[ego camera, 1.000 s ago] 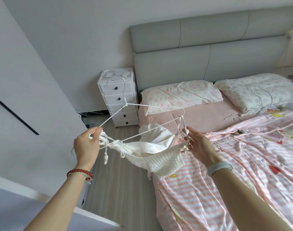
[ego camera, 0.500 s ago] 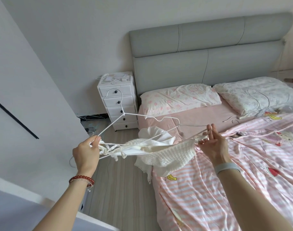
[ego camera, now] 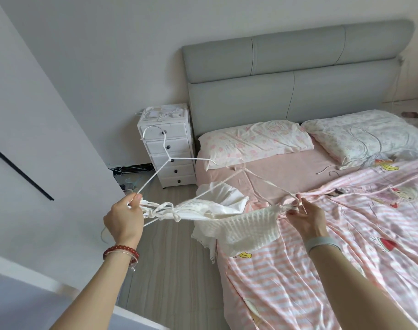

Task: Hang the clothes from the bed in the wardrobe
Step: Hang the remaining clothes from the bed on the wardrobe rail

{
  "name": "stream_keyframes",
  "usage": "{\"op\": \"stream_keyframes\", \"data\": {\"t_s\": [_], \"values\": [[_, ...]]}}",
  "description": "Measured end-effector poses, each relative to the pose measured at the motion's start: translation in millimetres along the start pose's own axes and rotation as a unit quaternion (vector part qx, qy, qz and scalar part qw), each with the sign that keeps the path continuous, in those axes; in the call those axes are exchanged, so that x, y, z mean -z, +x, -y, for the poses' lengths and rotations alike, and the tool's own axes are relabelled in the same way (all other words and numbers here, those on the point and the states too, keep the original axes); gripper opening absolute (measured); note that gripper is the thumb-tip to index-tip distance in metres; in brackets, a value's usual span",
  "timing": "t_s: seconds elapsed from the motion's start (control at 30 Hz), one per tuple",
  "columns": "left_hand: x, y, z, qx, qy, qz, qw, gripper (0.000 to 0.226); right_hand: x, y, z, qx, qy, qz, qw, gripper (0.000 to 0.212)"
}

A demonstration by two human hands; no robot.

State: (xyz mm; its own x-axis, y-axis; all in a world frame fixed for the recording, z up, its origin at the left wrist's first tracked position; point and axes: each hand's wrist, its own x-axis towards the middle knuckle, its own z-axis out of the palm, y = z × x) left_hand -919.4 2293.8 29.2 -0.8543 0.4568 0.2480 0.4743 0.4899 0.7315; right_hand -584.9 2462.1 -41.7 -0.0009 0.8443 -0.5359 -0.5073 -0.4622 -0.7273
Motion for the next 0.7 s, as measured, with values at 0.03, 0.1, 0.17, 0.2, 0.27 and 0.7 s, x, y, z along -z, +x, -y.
{"op": "stream_keyframes", "data": {"t_s": [0.03, 0.1, 0.17, 0.2, 0.27, 0.7], "values": [[-1.2, 0.1, 1.0, 0.018, 0.005, -0.006, 1.000, 0.023, -1.6, -2.7, 0.7, 0.007, -0.024, -0.019, 1.000, 0.014], [-2.6, 1.5, 3.7, 0.042, 0.003, -0.020, 0.999, 0.023, 0.3, -2.7, -5.1, 0.004, -0.048, 0.009, 0.999, 0.018], [-3.3, 4.3, 4.0, 0.032, 0.002, -0.022, 0.999, 0.023, -1.5, -10.2, -9.0, -0.066, -0.082, 0.060, 0.993, 0.023], [-3.5, 5.0, 3.8, 0.025, 0.000, -0.015, 1.000, 0.022, -2.1, -9.4, -10.6, -0.081, -0.147, 0.086, 0.982, 0.023], [-6.2, 2.9, 2.4, 0.009, -0.017, 0.010, 1.000, 0.021, -8.1, -11.0, -14.0, -0.073, -0.213, 0.095, 0.970, 0.020], [3.8, 0.8, 9.1, -0.164, -0.038, 0.059, 0.984, 0.009, -50.2, -9.6, 31.4, 0.143, -0.153, 0.081, 0.975, 0.031]]}}
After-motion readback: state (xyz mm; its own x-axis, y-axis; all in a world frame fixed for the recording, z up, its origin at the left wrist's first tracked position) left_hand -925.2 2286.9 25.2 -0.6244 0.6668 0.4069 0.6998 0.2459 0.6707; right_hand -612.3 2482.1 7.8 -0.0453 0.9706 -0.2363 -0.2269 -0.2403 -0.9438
